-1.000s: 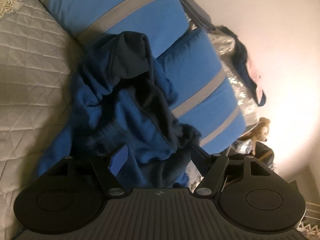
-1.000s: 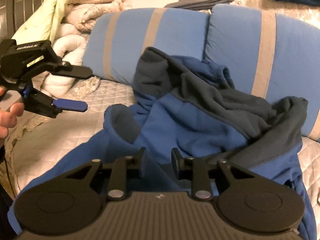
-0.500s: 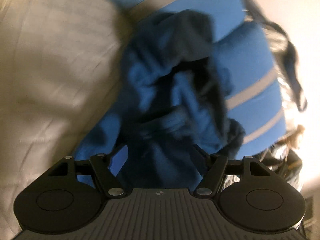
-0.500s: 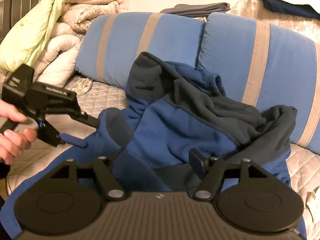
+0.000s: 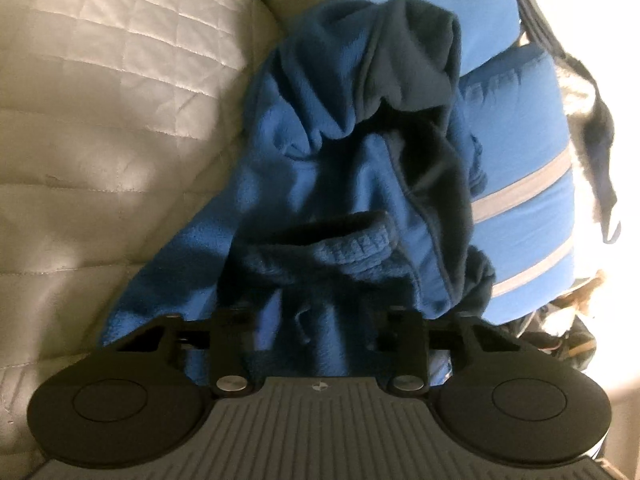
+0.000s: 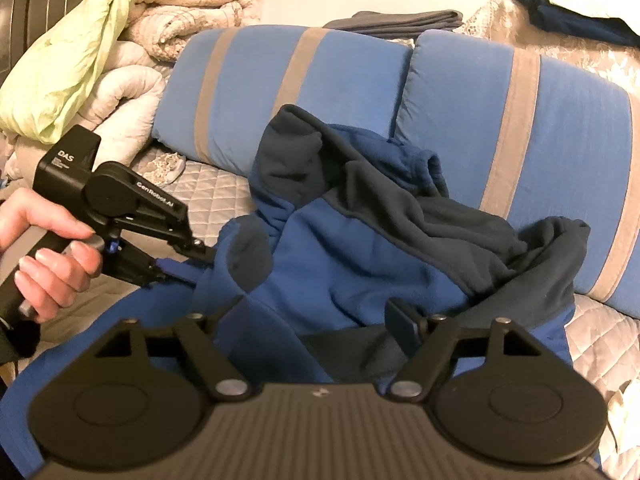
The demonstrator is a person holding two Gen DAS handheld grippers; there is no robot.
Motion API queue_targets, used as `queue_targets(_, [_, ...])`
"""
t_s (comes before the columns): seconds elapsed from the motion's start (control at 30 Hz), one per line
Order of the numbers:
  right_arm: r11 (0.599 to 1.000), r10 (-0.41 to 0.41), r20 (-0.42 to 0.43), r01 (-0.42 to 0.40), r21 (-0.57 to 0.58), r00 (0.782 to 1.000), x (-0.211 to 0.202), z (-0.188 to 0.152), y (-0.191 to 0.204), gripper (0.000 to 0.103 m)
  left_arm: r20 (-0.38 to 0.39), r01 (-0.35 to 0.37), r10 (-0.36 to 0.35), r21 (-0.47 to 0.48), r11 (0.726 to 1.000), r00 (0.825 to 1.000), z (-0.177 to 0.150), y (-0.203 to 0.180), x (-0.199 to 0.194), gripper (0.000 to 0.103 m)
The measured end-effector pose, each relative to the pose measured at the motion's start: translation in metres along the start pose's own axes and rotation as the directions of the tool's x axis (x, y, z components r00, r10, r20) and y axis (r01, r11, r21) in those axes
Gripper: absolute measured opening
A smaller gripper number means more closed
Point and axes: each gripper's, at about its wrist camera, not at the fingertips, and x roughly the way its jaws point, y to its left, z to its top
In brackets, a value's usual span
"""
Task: Fold clothes
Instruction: 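Grasp the dark grey sleeve cuff with the left gripper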
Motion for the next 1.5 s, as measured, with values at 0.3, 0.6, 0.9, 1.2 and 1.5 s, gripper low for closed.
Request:
queue_targets(0.3, [1.0,-0.009,0.01,0.01,-0.029,1.0,-0.001,-0.001,0.005,0.086,0.053,0.012,-0.015,0.045,0.999,0.999,-0.006,-0.014,-0.024,0.009])
queue_targets(0.6, [0.957,-0.023,0.077,0.044,-0.288,0.997,-0.007,-0.014,0.044,0.087,0.228,0.03,-0.065,0.155,0.988,0.971,-0.015,-0.044,-0.085,0.008])
queue_targets(0.9, [0.933,-0.134,0.023,0.134,-0.335,0.991,0.015,-0.027,0.044,0.087,0.341,0.205,-0.297,0.282,0.937,0.892,-0.026,-0.064,-0.119,0.008])
queue_targets(1.2, [0.901,-0.387,-0.136,0.342,-0.267,0.912,0.043,-0.043,-0.037,0.084,0.389,0.22,-0.356,0.353,0.91,0.85,-0.036,-0.09,-0.121,0.008])
queue_targets(1.5, [0.888,-0.422,-0.214,0.355,-0.292,0.881,0.053,-0.073,-0.146,0.079,0.391,0.27,-0.379,0.306,0.913,0.839,-0.029,-0.079,-0.116,0.008])
